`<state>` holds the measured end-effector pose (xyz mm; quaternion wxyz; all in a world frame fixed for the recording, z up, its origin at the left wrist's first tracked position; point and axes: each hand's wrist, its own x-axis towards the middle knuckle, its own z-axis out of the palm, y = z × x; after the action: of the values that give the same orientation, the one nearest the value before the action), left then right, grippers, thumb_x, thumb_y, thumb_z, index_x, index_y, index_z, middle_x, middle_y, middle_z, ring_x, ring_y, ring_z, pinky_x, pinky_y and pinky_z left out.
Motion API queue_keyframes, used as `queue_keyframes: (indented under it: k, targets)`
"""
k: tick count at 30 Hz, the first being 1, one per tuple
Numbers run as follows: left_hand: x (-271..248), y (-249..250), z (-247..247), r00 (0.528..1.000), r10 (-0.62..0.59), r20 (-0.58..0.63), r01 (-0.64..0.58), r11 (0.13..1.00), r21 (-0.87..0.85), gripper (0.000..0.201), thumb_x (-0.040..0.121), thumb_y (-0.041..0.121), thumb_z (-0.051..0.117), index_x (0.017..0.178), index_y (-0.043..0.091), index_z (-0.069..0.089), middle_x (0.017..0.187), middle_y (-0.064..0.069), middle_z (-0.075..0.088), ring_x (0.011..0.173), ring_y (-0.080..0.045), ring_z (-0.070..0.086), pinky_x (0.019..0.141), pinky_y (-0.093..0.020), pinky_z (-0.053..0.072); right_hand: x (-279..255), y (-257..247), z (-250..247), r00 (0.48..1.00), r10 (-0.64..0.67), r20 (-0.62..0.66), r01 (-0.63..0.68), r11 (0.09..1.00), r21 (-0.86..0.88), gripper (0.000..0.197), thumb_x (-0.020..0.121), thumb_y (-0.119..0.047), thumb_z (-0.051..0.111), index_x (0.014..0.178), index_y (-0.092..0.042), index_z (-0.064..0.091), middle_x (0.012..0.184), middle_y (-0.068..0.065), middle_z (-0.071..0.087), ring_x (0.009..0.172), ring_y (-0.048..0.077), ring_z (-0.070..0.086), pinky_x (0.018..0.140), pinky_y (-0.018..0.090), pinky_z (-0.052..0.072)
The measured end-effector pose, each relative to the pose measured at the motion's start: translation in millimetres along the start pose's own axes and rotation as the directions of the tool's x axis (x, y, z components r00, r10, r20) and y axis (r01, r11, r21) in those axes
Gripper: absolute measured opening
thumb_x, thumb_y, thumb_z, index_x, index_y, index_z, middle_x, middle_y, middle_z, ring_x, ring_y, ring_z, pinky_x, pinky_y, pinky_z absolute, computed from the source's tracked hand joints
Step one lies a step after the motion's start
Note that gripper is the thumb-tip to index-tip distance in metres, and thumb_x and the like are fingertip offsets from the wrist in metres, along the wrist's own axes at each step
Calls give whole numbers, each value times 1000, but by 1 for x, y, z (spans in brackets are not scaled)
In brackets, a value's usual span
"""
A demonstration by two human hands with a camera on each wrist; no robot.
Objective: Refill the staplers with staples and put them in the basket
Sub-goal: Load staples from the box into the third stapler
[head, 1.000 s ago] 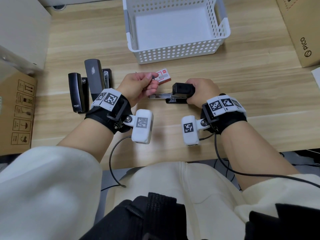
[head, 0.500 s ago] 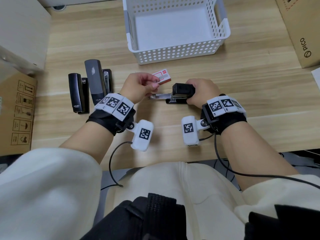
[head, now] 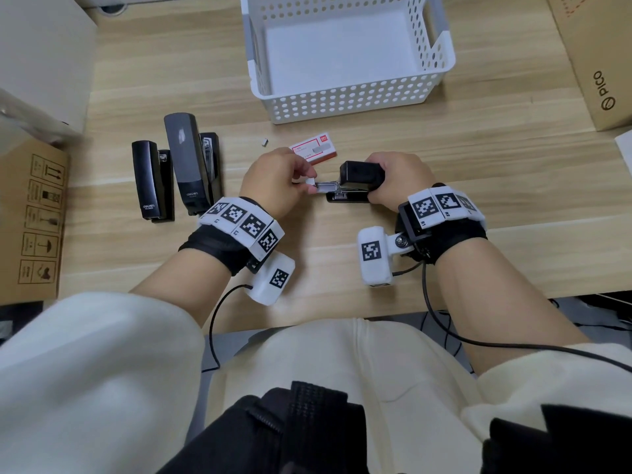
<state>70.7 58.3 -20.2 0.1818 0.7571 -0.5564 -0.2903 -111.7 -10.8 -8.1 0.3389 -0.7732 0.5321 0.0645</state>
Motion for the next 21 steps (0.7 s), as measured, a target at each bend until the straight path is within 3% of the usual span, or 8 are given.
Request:
queue_keyframes:
  k: [5,21]
  targets:
    - [2,1,6,1000,-23,19,22,998,53,23,71,21,76,93,19,72,106,-4,65,99,-24,59,87,-37,49,0,0,0,1000,1,-4,-1,1000,3,35,73,-5,62,103,-22,63,100,6,67,95,30,60,78,34,49]
    - [6,0,10,998,-63,29,59,991,118,20,72,23,73,92,26,73,101,-1,68,96,-23,60,84,-38,51,2,1,1,1000,19,-4,-19,1000,6,37,73,-6,62,104,-27,62,100,3,67,96,28,60,73,29,44]
